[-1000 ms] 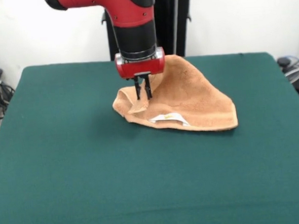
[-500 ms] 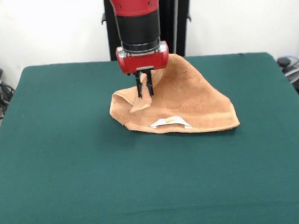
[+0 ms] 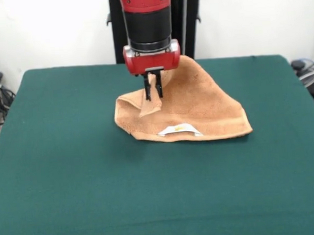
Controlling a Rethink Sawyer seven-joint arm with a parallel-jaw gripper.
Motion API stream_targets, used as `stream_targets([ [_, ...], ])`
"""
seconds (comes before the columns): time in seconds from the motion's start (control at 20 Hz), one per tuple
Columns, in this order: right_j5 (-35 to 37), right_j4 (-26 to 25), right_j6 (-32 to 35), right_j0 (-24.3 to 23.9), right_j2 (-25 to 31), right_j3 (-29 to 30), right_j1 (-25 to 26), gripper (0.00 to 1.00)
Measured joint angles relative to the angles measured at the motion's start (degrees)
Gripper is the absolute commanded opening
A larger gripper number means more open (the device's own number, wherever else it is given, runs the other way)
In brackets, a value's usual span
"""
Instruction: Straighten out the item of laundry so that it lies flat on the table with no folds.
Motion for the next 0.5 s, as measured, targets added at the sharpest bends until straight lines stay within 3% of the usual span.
stream_targets([
  [0.25, -0.04, -0.01, 0.00, -0.93, 0.03, 0.39, -0.34, 0.00],
  [0.5, -0.56, 0.00, 0.00, -5.80, 0.04, 4.06, -1.76, 0.00],
])
